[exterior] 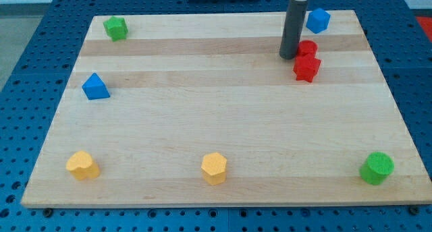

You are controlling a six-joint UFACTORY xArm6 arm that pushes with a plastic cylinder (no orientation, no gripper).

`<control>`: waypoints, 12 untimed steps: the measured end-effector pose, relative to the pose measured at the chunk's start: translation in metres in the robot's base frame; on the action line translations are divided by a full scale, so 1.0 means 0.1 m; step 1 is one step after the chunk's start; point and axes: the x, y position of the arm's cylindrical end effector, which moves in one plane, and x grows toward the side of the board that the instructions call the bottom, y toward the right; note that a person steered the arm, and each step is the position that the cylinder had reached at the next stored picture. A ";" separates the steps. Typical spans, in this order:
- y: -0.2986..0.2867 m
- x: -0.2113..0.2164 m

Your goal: Push the green circle towards the red star

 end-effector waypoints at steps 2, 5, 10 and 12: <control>-0.29 0.06; 0.52 1.17; 1.19 2.73; 0.15 2.09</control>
